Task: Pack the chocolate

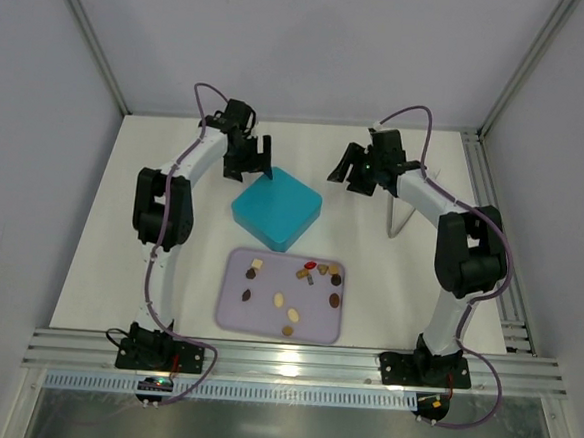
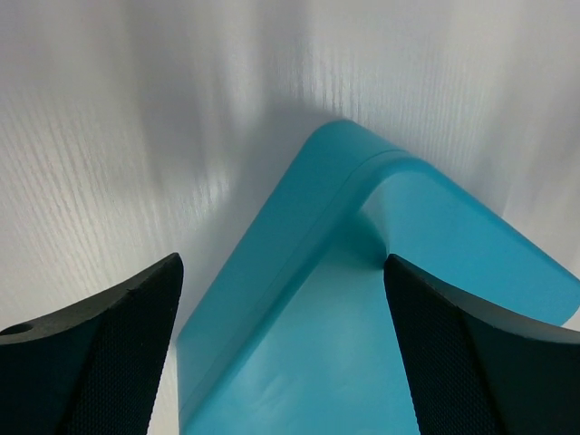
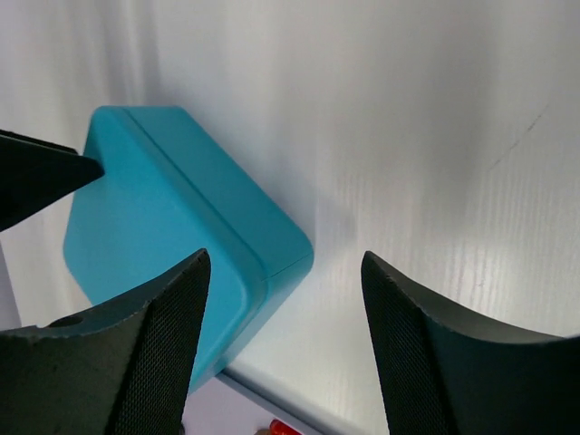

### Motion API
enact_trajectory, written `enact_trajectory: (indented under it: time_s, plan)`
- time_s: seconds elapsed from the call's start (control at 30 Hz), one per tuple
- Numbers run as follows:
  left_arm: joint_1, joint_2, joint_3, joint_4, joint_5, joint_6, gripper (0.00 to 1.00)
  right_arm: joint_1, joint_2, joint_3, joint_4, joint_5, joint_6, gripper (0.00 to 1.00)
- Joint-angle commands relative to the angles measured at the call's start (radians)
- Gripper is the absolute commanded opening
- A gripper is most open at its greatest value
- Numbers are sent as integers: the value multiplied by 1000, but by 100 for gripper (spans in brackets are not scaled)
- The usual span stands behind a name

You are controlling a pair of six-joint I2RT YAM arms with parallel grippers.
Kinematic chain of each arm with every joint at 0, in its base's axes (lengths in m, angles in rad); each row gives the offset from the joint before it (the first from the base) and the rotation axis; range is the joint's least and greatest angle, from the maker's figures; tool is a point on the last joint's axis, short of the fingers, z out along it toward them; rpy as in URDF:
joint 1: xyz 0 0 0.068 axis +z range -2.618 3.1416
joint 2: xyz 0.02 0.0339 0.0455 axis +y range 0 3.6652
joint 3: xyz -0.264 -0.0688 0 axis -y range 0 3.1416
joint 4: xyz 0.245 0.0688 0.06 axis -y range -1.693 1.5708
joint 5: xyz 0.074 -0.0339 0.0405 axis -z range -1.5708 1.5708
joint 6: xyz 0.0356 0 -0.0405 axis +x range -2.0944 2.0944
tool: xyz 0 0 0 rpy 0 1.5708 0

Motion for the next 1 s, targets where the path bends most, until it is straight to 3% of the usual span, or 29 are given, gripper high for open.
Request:
enact_trajectory:
  time_s: [0.0, 0.17, 0.4, 0.57, 0.97]
  plan:
    - [12, -55, -38, 15, 59, 50, 89, 13, -51, -13, 49, -79, 12, 69]
    - [13, -60, -77, 53, 104, 45, 89, 59, -61, -42, 41, -66, -5, 70]
    - [12, -31, -87, 19, 63, 39, 88, 128, -16, -20, -20, 0, -44, 68]
    - [9, 0, -68, -30, 20, 39, 87, 127, 46, -59, -52, 40, -34, 52]
    - [-2, 43, -5, -100, -37, 64, 87, 105, 60, -117, 14, 2, 19, 49]
